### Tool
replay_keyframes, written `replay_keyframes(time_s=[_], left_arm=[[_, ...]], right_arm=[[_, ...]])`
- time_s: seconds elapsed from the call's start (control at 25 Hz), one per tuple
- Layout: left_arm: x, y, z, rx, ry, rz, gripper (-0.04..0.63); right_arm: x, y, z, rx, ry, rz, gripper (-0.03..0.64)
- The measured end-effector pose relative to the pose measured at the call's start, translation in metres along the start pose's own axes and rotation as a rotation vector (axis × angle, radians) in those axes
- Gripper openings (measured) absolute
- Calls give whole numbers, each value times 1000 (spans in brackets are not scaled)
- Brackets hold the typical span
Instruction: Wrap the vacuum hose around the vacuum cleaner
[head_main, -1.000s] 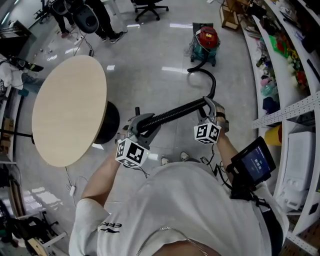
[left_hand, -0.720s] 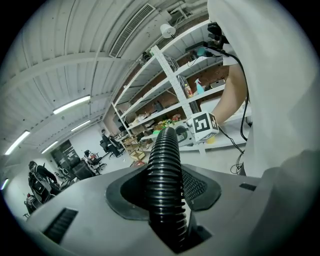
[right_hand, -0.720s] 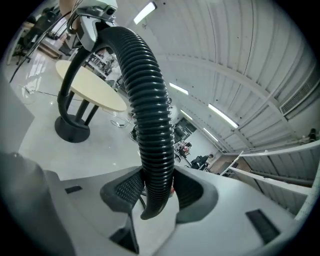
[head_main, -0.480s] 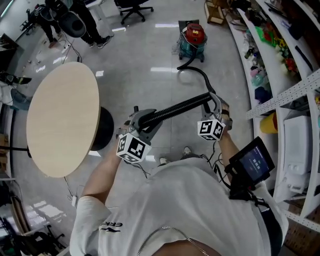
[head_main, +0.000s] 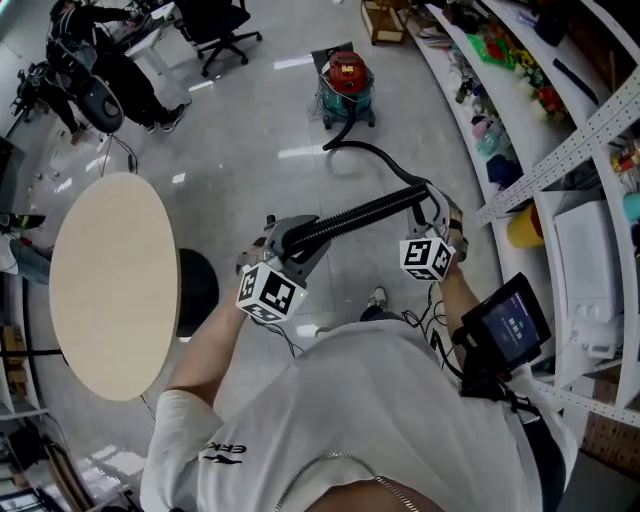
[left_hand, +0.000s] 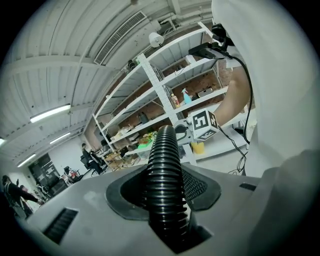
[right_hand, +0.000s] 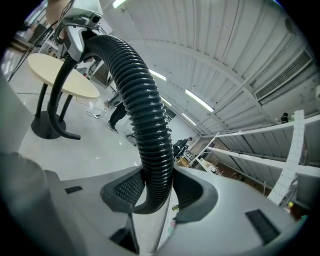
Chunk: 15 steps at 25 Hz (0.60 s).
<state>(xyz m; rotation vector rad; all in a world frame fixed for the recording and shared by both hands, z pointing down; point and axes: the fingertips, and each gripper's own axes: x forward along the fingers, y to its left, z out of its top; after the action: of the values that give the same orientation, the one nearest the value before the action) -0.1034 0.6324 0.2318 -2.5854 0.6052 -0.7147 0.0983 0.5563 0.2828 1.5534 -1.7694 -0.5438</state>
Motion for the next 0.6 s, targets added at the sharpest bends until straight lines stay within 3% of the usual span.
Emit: replay_keyframes(time_s=[0.28,0.6], left_arm=[[48,12,17,15,-53,-56,166],[158,16,63,-9,-84,-101,166]], right_arm=[[8,-48,-26,32,40,-96,173],[34,-147,-95,51,61,-167,169]])
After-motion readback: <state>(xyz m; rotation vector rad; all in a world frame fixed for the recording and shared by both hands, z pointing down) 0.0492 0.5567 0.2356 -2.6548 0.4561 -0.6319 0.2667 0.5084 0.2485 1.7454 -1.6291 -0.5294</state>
